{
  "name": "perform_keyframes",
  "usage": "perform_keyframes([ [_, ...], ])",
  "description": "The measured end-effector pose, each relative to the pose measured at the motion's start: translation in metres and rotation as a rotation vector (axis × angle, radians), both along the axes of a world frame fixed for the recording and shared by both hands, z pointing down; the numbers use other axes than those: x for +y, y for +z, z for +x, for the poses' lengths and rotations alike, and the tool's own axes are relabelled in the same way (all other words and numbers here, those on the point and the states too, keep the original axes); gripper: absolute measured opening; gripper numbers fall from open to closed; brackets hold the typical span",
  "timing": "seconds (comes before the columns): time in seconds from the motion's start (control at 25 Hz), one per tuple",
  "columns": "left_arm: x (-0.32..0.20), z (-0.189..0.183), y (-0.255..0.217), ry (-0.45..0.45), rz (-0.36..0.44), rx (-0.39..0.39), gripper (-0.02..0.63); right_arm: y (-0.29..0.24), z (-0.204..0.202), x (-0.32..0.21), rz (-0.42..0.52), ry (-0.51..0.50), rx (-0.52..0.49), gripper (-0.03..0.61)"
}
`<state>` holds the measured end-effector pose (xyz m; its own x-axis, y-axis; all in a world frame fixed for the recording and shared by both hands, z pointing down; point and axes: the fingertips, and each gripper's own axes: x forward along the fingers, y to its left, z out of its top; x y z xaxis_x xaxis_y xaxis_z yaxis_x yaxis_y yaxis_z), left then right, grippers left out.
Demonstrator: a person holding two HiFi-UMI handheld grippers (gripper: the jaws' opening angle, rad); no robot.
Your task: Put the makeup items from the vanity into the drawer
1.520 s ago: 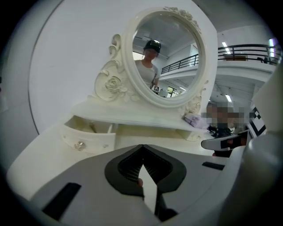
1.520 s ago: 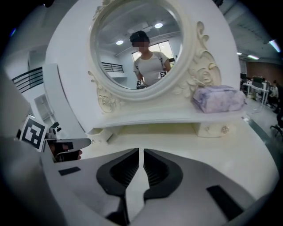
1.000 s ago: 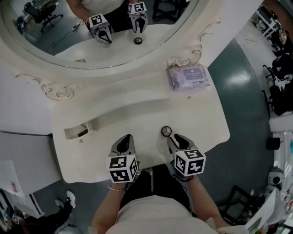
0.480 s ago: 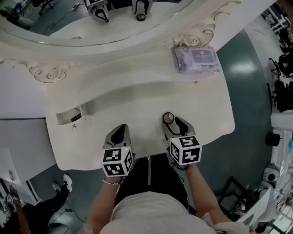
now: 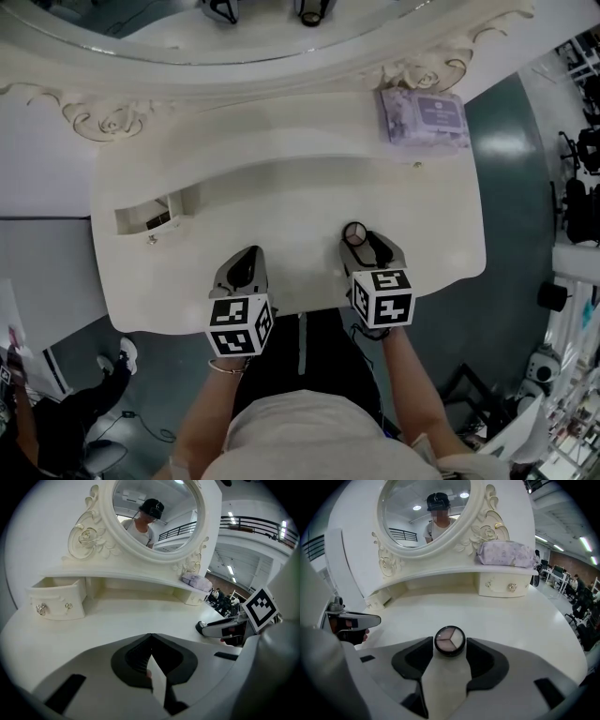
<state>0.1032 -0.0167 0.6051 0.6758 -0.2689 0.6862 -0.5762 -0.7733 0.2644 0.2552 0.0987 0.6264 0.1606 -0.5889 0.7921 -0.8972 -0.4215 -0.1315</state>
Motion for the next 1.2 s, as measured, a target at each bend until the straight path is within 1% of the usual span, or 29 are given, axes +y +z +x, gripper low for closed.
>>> perform_keyframes([
  [0.48,-0.006,-0.016,0.001,-0.035,-0.005,-0.005,0.007,0.003,0.002,-0.001,-0.037,0.012,0.023,0.221],
  [0.76,-0.012,-0.027,-0.005,-0.058,0.004,0.011,0.007,-0.009,-0.005,-0.007,-0.025,0.004,0.029,0.221],
  [1.04,-0.022,-0.054,-0.013,-0.125,0.013,0.028,0.007,-0.028,-0.031,-0.020,-0.014,-0.051,0.026,0.221],
  [1.2,-0.034,-0.077,-0.020,-0.203,0.021,0.044,0.007,-0.042,-0.052,-0.041,0.005,-0.121,0.020,0.221],
])
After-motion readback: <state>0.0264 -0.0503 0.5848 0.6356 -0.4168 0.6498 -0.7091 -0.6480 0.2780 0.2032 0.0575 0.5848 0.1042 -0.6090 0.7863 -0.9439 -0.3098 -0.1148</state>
